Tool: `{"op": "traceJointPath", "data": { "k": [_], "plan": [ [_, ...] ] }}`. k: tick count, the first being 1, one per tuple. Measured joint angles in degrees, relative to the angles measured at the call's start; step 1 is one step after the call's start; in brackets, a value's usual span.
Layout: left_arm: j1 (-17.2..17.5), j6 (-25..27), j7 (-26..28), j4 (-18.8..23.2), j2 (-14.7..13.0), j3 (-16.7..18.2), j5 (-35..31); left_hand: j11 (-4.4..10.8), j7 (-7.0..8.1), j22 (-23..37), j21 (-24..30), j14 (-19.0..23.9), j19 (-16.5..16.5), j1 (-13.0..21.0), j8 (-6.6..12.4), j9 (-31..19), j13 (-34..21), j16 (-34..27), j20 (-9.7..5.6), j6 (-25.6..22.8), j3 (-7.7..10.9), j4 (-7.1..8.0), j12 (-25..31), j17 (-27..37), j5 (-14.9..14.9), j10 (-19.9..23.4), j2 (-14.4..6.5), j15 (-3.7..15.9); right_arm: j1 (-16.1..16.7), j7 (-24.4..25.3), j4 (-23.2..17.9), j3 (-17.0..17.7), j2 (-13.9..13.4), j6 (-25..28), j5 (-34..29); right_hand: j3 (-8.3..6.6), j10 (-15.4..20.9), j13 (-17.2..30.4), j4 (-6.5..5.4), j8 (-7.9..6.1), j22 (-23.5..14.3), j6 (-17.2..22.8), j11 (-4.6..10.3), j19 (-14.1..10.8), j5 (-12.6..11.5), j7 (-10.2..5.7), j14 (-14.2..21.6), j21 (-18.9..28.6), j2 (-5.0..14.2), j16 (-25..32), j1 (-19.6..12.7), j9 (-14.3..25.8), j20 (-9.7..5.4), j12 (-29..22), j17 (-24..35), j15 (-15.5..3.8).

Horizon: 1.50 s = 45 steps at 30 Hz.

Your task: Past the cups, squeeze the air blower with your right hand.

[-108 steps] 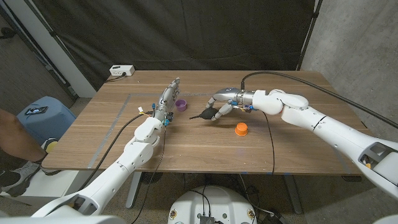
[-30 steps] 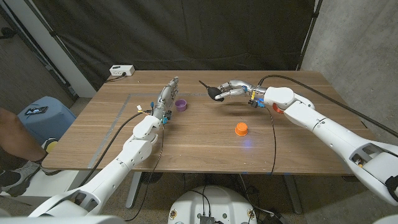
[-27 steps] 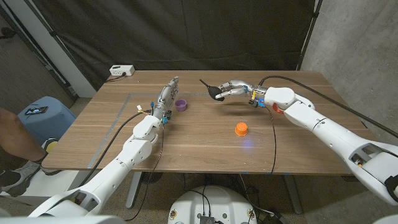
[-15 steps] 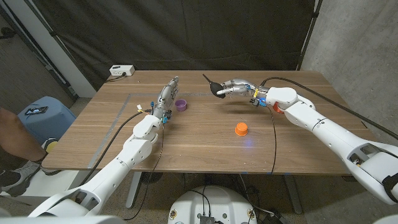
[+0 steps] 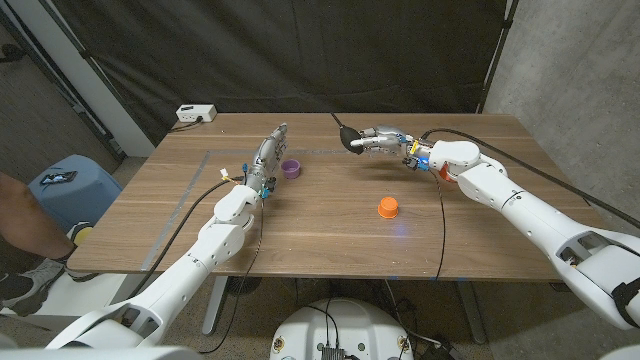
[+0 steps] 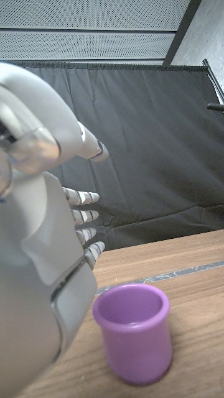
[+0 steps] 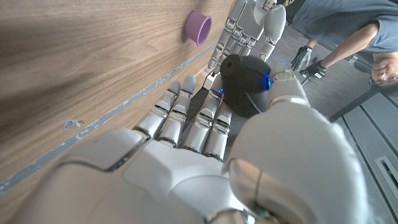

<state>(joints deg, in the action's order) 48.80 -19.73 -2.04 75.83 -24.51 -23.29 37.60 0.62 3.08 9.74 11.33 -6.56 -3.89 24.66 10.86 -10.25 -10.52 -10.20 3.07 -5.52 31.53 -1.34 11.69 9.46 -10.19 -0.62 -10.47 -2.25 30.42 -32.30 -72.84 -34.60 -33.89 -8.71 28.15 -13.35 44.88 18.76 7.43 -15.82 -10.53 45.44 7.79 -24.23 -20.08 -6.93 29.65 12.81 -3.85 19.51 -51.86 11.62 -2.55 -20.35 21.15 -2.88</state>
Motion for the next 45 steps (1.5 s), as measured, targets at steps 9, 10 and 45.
{"op": "traceJointPath", "data": {
  "k": [9, 10, 45],
  "plan": [
    [0.02, -0.14, -0.04, 0.02, -0.08, 0.04, 0.01, 0.0, 0.0, 0.0, 0.0, 0.0, 0.0, 0.0, 0.0, 0.0, 0.0, 0.0, 0.0, 0.0, 0.0, 0.0, 0.0, 0.0, 0.0, 0.0, 0.0, 0.0, 0.45, -1.9, 0.84, 1.12, 0.81, 3.17, 4.78, 0.0, -0.09, 0.0, 0.0, 0.01, 0.0, -0.01, -0.51, 0.0, 0.2, 0.0, 0.51, 0.0, 0.2, 0.21, -0.09, 0.0, 0.0, 0.0, 0.26, 0.1],
    [0.02, -0.16, -0.04, 0.04, -0.08, 0.05, 0.0, 0.0, 0.0, 0.0, 0.0, 0.0, 0.0, 0.0, 0.0, 0.0, 0.0, 0.0, 0.0, 0.0, 0.0, 0.0, 0.0, 0.0, 0.0, 0.0, 0.0, 0.0, 0.51, -2.11, 0.93, 1.23, 0.87, 3.56, 5.37, 0.0, 0.02, 0.0, 0.0, 0.01, 0.0, -0.25, -0.62, 0.0, 0.19, 0.24, 0.51, 0.0, 0.36, 0.21, -0.26, 0.0, 0.0, 0.0, 0.26, 0.1],
    [0.3, -0.21, 0.12, 0.52, 0.05, -0.03, -0.03, 0.0, 0.0, 0.0, 0.0, 0.0, 0.0, 0.0, 0.0, 0.0, 0.0, 0.0, 0.0, 0.0, 0.24, -0.24, 0.0, 0.0, 0.0, 0.0, 0.0, 0.0, 2.02, -5.12, 3.72, 3.24, 2.08, 8.25, 12.5, 0.71, 0.11, -0.01, 0.23, 0.67, 0.0, -0.12, -0.7, 0.01, 1.52, 0.71, 0.5, 0.0, 1.01, 0.42, -0.93, -0.01, 0.0, 0.0, 0.79, 0.11]
  ]
}}
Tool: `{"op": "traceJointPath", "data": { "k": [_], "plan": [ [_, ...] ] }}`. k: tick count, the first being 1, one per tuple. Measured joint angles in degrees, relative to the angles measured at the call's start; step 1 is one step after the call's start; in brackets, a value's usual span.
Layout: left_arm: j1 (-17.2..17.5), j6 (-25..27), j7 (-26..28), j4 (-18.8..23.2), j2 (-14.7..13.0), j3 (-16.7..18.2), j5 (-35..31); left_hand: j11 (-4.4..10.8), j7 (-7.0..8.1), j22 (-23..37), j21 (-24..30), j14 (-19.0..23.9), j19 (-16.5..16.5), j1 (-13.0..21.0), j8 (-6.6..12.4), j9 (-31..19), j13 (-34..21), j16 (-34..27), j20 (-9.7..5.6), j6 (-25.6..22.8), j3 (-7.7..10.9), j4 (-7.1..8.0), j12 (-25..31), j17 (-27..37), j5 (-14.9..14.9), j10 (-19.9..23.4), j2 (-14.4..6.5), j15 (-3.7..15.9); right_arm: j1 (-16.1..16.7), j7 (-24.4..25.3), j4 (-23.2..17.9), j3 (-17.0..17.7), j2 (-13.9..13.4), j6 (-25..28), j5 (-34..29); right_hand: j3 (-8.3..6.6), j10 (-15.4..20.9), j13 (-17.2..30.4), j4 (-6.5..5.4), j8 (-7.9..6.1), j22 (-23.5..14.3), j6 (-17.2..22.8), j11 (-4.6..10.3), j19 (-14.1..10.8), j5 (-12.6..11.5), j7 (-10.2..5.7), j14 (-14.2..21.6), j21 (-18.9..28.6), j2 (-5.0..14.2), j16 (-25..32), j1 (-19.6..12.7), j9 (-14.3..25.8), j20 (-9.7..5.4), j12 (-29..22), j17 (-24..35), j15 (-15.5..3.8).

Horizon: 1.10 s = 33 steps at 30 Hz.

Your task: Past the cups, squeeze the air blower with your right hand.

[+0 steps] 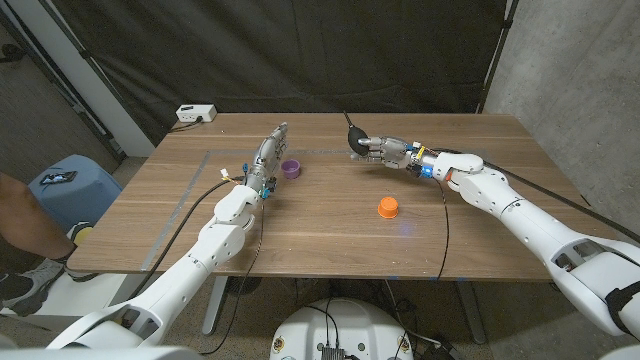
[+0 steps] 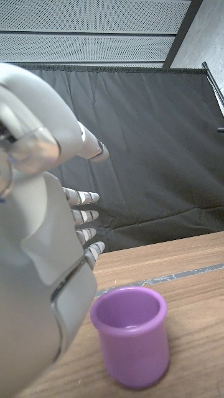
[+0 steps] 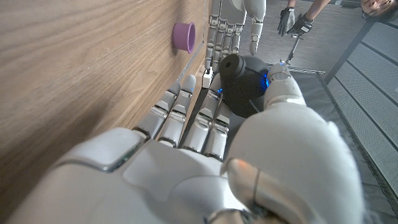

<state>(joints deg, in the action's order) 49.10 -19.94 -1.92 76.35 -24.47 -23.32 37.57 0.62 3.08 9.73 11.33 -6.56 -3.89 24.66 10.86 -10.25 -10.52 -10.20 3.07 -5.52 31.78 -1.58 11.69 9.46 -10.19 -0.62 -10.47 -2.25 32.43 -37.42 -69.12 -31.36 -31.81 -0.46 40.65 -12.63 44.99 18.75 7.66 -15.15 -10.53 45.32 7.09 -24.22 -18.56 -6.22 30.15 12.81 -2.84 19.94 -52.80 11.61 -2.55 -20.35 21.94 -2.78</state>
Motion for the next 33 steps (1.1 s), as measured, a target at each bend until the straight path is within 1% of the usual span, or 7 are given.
{"op": "traceJointPath", "data": {
  "k": [9, 12, 15, 22, 24, 27, 33],
  "plan": [
    [-0.11, 0.22, -0.13, -0.33, 0.11, -0.04, 0.13, 0.0, 0.0, 0.0, 0.0, 0.0, 0.0, 0.0, 0.0, 0.0, 0.0, 0.0, 0.0, 0.0, 0.0, 0.0, 0.0, 0.0, 0.0, 0.0, 0.0, 0.0, 0.13, -0.11, 0.58, 0.15, 0.36, 0.43, 0.54, 0.17, 0.0, 0.0, -0.17, 0.01, 0.0, 0.13, 0.0, 0.0, 0.34, -0.14, 0.0, 0.0, 0.0, 0.22, 0.0, 0.0, 0.0, 0.0, 0.27, 0.0],
    [-0.22, 0.26, -0.2, -0.54, 0.14, -0.05, 0.2, 0.0, 0.0, 0.0, 0.0, 0.0, 0.0, 0.0, 0.0, 0.0, 0.0, 0.0, 0.0, 0.0, 0.0, 0.0, 0.0, 0.0, 0.0, 0.0, 0.0, 0.0, 0.15, -0.12, 0.72, 0.2, 0.48, 0.6, 0.68, 0.47, 0.0, 0.0, 0.16, 0.01, 0.0, 0.13, 0.0, -0.01, 0.44, -0.14, 0.0, 0.0, -0.01, 0.22, 0.0, -0.01, 0.01, 0.0, 0.27, 0.0],
    [-0.29, 0.27, -0.31, -0.68, 0.15, -0.06, 0.25, 0.0, 0.0, 0.0, 0.0, 0.0, 0.0, 0.0, 0.0, 0.0, 0.0, 0.0, 0.0, 0.0, 0.0, 0.0, 0.0, 0.0, 0.0, 0.0, 0.0, 0.0, 0.15, -0.12, 0.79, 0.25, 0.58, 0.86, 0.84, 0.47, 0.0, 0.0, 0.16, 0.01, 0.0, 0.37, 0.0, -0.2, 0.44, 0.09, 0.44, 0.0, -0.01, 0.22, 0.0, -0.01, 0.2, -0.22, 0.26, -0.16],
    [-0.44, 0.3, -0.61, -1.0, 0.16, -0.06, 0.46, 0.0, 0.0, 0.0, 0.0, 0.0, 0.0, 0.0, 0.0, 0.0, 0.0, 0.0, 0.0, 0.0, 0.0, 0.0, 0.0, 0.0, 0.0, 0.0, 0.0, 0.0, 0.16, 0.03, 0.83, 0.39, 0.79, 1.5, 1.28, 0.47, 0.81, 0.0, 0.16, 0.18, 0.0, 0.86, -0.37, -0.2, 0.44, 0.2, 0.9, 0.0, 0.45, 0.43, -0.46, 0.27, 0.2, -0.44, 0.26, -0.27],
    [-0.46, 0.31, -0.65, -1.08, 0.16, -0.06, 0.5, 0.0, 0.0, 0.0, 0.0, 0.0, 0.0, -0.22, 0.0, 0.0, 0.0, 0.0, 0.0, 0.0, 0.0, 0.0, 0.0, 0.0, 0.0, 0.0, -0.22, 0.0, 0.16, 0.1, 0.83, 0.45, 0.83, 1.62, 1.35, 0.47, 1.05, 0.0, 0.16, 0.19, 0.0, 1.32, -0.62, -0.23, 0.86, 0.21, 1.11, 0.0, 0.45, 0.43, -0.46, 0.27, 0.17, -0.44, 0.26, -0.07],
    [-0.5, 0.32, -0.76, -1.18, 0.17, -0.06, 0.55, 0.0, 0.0, 0.0, 0.0, 0.0, 0.0, -0.23, 0.0, 0.0, 0.0, 0.0, 0.0, 0.0, -0.01, 0.0, 0.0, 0.0, 0.0, 0.0, -0.24, 0.0, 0.21, 0.36, 0.83, 0.52, 0.91, 1.75, 1.48, 0.47, 1.36, 0.0, 0.16, 0.19, 0.0, 1.8, -0.32, -0.53, 0.88, 0.48, 1.56, 0.0, 0.46, 0.43, -0.47, 0.27, -0.12, -0.44, 0.1, -0.12],
    [-0.57, 0.32, -0.91, -1.28, 0.16, -0.02, 0.58, 0.0, 0.0, 0.0, 0.0, 0.0, 0.23, -0.55, 0.0, 0.0, 0.0, 0.0, 0.23, 0.0, -0.01, 0.01, 0.0, 0.0, 0.0, 0.0, 0.07, 0.0, 0.34, 0.79, 0.75, 0.59, 1.03, 2.02, 1.64, 0.47, 2.1, -0.01, 0.16, -0.15, 0.0, 2.53, -0.16, -0.52, 0.89, 0.19, 2.15, 0.0, 0.97, 0.43, -0.99, 0.26, -0.12, -1.07, 0.1, -0.11]
  ]
}}
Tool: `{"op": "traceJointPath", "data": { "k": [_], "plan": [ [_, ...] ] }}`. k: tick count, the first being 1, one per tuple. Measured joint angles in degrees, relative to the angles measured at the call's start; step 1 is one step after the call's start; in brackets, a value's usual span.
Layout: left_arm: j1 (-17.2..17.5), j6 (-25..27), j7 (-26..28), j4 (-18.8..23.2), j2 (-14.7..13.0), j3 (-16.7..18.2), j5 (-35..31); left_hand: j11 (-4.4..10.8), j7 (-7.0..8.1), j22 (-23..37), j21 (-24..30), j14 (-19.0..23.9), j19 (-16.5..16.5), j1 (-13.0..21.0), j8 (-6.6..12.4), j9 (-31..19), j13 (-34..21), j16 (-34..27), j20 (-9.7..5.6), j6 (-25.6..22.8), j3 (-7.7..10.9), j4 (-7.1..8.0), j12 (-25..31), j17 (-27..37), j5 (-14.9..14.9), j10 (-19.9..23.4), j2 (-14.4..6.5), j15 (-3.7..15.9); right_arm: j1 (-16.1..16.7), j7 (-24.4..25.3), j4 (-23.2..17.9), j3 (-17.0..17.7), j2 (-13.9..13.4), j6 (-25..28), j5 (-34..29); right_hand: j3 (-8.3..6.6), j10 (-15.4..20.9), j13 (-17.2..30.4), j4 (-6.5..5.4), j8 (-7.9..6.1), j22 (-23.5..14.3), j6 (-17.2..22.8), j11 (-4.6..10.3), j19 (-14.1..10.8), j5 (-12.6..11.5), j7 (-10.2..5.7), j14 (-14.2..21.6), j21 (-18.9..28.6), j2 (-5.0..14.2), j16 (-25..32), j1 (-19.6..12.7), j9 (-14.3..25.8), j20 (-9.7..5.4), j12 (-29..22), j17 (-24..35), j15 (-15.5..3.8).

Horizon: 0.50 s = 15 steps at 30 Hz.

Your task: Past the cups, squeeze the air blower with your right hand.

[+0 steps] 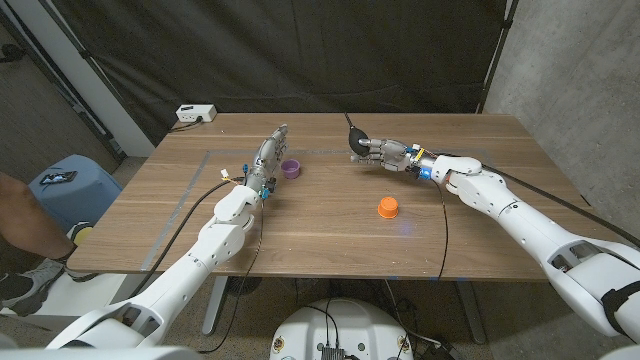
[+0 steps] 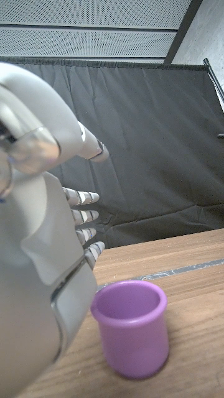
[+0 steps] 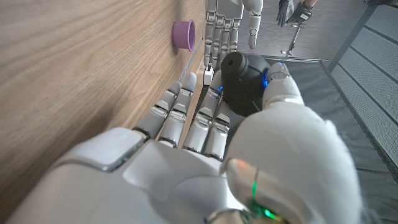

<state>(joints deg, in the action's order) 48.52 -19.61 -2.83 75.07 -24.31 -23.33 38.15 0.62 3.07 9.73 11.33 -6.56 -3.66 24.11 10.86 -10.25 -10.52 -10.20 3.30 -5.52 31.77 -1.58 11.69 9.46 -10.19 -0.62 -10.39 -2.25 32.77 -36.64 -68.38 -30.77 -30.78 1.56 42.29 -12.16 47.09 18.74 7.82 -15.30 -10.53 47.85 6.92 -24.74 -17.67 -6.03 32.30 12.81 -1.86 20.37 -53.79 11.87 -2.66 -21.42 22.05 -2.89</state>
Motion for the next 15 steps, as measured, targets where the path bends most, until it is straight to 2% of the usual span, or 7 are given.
{"op": "traceJointPath", "data": {
  "k": [15],
  "plan": [
    [-0.02, 0.0, -0.11, -0.02, -0.05, 0.05, 0.07, 0.11, 0.21, 0.29, 0.0, 0.22, 0.09, 0.0, 0.0, 0.0, 0.0, 0.0, 0.09, -0.21, 0.0, 0.0, 0.0, 0.0, 0.0, 0.53, 0.0, 0.22, 0.73, 1.1, -0.51, 0.39, 0.22, 0.5, 0.66, 0.31, 3.14, -0.36, 0.31, -0.41, 0.0, 2.86, 0.69, -0.82, 0.59, -0.4, 2.03, 0.33, 0.4, 0.23, -1.32, -0.01, 0.0, -0.99, -0.14, -0.37]
  ]
}}
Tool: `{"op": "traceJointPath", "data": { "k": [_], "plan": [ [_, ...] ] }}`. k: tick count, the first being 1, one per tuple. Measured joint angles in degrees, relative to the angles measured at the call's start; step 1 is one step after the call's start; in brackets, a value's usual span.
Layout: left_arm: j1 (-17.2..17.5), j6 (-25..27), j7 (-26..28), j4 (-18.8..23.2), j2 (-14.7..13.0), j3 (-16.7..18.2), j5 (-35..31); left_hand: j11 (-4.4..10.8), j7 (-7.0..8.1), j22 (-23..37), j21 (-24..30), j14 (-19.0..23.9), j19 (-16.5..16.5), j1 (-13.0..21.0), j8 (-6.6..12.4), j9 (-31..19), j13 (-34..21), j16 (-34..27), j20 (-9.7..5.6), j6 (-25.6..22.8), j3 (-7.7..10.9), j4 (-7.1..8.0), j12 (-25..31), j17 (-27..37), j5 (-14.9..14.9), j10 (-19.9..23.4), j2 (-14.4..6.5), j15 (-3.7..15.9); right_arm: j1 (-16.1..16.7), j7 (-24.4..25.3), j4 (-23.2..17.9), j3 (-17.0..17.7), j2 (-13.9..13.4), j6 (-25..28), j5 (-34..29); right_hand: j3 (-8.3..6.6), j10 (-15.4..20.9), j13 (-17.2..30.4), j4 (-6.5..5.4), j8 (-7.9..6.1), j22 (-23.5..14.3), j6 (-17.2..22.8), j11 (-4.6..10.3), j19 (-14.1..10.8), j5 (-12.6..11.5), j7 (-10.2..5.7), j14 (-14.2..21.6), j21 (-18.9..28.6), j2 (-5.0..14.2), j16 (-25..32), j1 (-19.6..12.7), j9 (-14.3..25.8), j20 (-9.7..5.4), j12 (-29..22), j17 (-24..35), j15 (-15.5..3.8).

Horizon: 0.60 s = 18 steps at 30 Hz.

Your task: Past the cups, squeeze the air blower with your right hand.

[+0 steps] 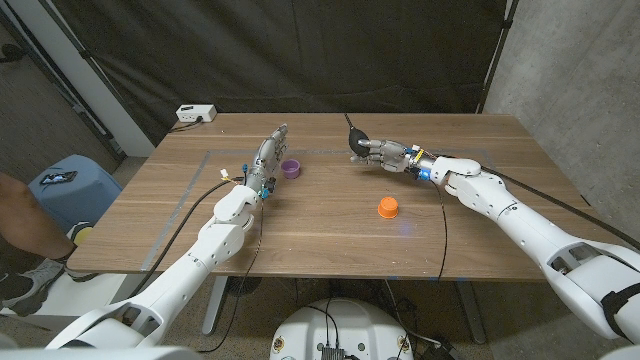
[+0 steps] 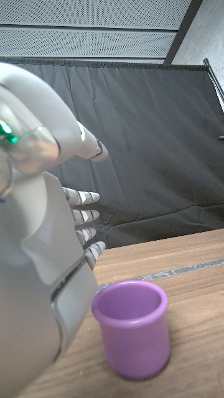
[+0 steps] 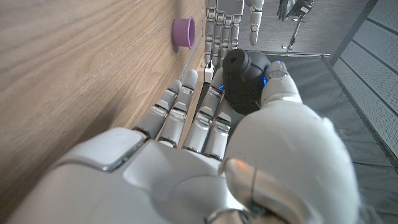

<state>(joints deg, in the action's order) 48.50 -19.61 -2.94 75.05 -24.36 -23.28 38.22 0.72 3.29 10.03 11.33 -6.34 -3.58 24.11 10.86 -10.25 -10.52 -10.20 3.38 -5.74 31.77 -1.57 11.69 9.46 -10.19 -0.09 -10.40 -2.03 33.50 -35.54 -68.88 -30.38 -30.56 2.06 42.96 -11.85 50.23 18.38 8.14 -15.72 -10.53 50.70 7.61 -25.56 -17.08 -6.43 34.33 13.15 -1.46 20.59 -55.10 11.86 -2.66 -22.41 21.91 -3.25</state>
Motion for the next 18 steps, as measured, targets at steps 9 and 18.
{"op": "traceJointPath", "data": {
  "k": [9, 18],
  "plan": [
    [-0.01, 0.03, 0.0, 0.23, -0.01, 0.0, -0.02, 0.3, -0.32, 0.0, 0.0, 0.0, 0.0, 0.0, 0.0, 0.0, 0.0, 0.0, 0.0, -0.31, 0.0, 0.0, 0.0, 0.0, 0.0, 0.3, 0.0, 0.0, 0.72, 0.67, -0.34, 0.32, 0.11, 0.29, 0.59, 0.0, 1.75, -0.05, 0.0, -0.42, 0.0, 1.72, 0.3, -0.62, 0.3, -0.49, 1.72, 0.0, 0.57, 0.43, -0.73, 0.02, 0.01, -0.56, 0.03, -0.07],
    [0.09, 0.07, 0.29, 0.69, -0.03, -0.07, -0.2, 0.3, -0.11, -0.01, 0.0, 0.0, 0.0, 0.0, 0.0, 0.0, 0.0, 0.0, 0.0, -0.51, 0.18, -0.18, 0.0, 0.0, 0.0, 0.3, 0.0, 0.0, 1.63, 1.78, -1.06, 0.77, 0.14, 0.57, 1.33, -0.18, 3.28, -0.53, 0.18, -1.04, 0.0, 3.04, 0.2, -1.34, 0.56, -0.4, 3.25, 0.21, 0.68, 0.89, -1.87, 0.02, 0.09, -1.0, 0.03, -0.27]
  ]
}}
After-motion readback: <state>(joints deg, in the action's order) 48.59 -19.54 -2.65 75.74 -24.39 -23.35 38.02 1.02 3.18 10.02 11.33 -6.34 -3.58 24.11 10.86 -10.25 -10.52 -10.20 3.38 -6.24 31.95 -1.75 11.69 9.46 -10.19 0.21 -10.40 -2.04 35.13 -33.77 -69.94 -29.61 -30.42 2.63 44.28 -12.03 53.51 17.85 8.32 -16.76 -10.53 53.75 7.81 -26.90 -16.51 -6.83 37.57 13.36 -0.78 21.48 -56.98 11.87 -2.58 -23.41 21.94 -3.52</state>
